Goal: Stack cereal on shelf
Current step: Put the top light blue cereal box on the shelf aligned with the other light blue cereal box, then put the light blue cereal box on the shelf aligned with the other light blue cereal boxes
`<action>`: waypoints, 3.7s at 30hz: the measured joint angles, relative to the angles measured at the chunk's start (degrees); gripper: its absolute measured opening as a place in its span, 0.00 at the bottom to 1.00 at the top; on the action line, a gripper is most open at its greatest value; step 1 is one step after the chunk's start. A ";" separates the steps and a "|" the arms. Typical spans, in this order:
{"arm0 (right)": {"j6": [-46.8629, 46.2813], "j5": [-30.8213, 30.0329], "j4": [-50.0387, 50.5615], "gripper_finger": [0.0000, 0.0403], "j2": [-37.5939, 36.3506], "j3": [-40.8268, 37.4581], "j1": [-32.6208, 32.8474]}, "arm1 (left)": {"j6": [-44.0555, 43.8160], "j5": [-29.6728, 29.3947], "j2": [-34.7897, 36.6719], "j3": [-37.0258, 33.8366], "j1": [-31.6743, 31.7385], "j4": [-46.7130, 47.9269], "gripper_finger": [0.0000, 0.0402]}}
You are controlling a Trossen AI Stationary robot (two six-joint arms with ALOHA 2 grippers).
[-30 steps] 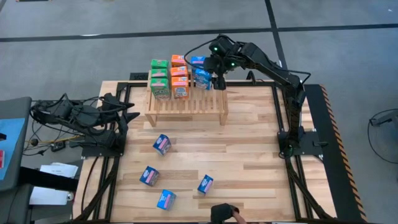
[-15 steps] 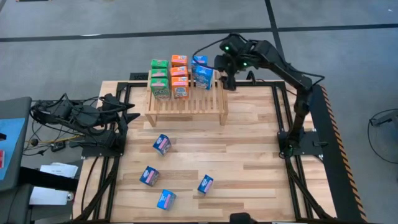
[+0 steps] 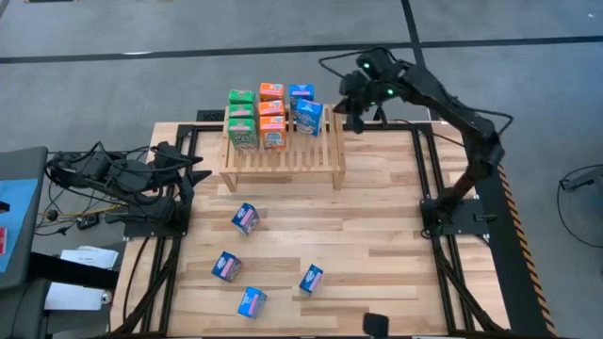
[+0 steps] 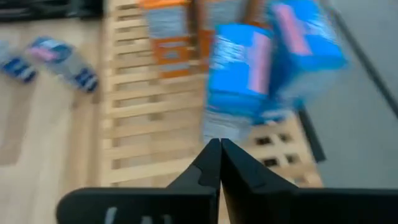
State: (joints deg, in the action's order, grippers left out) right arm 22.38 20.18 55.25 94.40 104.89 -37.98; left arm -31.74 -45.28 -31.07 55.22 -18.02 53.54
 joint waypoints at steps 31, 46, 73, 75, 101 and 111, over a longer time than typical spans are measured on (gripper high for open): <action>-9.80 -9.78 -48.76 0.03 -1.34 -32.68 2.65 | 0.62 -5.56 0.00 0.00 0.02 0.13 0.62; -11.12 -12.19 -47.13 0.05 -9.26 -32.60 2.59 | 0.65 -4.57 0.00 0.00 0.02 0.17 0.62; -27.80 -19.43 -43.10 0.56 -16.09 -32.46 42.78 | -16.40 55.20 -26.26 -0.04 -18.39 -6.53 0.62; -26.97 -20.11 -45.23 0.56 -13.07 -32.69 45.37 | -19.48 50.74 -27.05 -0.04 -23.22 -9.14 0.62; -7.08 -4.01 -30.33 0.81 36.96 19.64 56.91 | -43.87 27.43 -34.95 0.00 -41.40 -12.20 0.62; -0.88 -4.69 -23.91 0.84 45.71 29.41 59.21 | -48.59 21.85 -34.95 0.00 -41.65 -12.11 0.62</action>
State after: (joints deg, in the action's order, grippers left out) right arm 21.50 15.49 31.34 140.11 134.30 21.23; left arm -80.33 -23.43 -66.02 55.22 -59.67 41.42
